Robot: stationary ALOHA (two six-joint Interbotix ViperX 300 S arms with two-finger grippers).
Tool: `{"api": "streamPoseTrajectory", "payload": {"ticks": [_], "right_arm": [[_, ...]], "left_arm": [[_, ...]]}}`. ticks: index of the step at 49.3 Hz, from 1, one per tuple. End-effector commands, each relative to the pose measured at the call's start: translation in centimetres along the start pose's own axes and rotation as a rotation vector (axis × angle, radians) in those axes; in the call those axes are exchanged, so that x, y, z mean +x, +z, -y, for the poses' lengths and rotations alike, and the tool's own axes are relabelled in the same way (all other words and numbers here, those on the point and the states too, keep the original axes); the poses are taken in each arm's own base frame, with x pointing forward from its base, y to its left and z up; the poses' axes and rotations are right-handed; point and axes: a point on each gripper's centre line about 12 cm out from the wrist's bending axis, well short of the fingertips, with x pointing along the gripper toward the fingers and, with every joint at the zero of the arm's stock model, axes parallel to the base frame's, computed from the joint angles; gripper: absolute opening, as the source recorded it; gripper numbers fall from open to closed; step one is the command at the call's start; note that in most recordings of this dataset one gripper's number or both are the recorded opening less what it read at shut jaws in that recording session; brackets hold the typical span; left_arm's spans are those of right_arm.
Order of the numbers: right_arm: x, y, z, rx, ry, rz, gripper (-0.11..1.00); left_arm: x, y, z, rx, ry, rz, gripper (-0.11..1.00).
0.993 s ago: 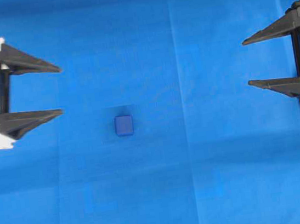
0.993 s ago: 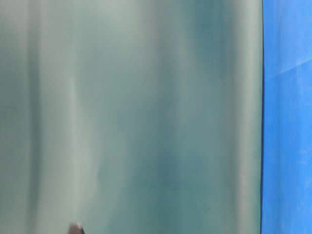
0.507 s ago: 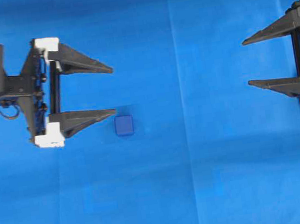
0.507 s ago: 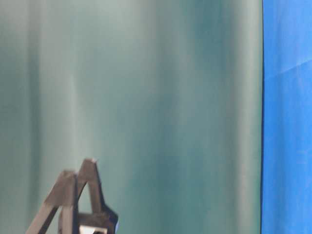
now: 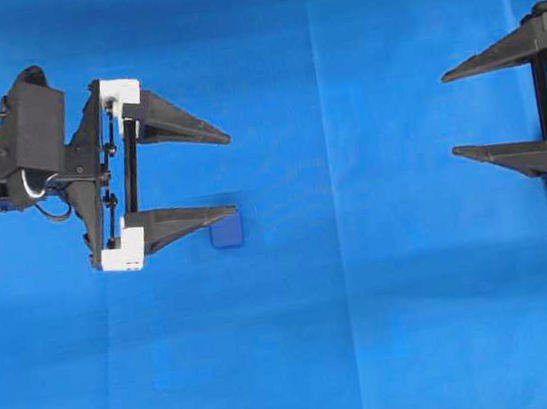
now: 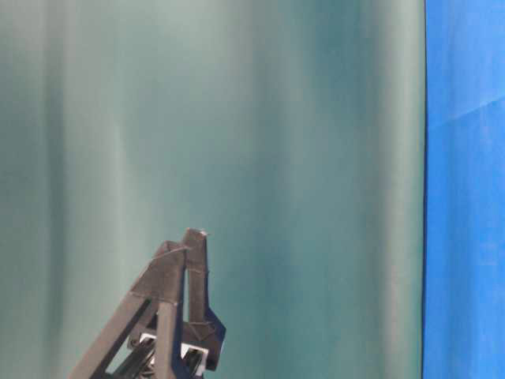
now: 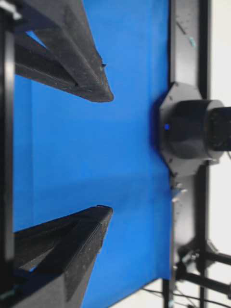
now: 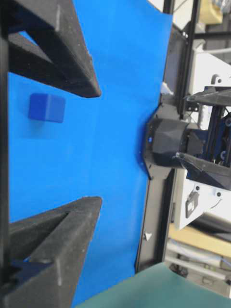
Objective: Handover the blue block to the right arm after grasping it with the left arm, then place it in the designated position.
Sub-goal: 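Move the open left gripper over the dark-blue cube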
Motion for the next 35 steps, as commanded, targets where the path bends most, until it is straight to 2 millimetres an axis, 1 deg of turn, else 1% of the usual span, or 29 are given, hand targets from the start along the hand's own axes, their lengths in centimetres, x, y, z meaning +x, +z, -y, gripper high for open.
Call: {"api": "streamPoseTrajectory", "payload": {"ticks": [1,9,22,35], "right_arm": [[0.2,1.2,-0.1,0.003,0.002,0.031,0.97],[0.2,1.1,-0.1,0.002,0.002,0.026,0.97],[0.3,1.0,0.0,0.005,0.000,0.003,0.97],[0.3,1.1,-0.1,0.005,0.001,0.006,0.97]], "left_arm": [[0.1,2.1,0.0,0.001,0.002,0.000,0.93],[0.7,3.0,-0.1,-0.002,0.007,-0.164,0.92],[2.0,4.3,1.1,-0.036,-0.007,-0.398,0.92],[3.7,3.8,1.2,-0.051,0.011,-0.660,0.92]]}}
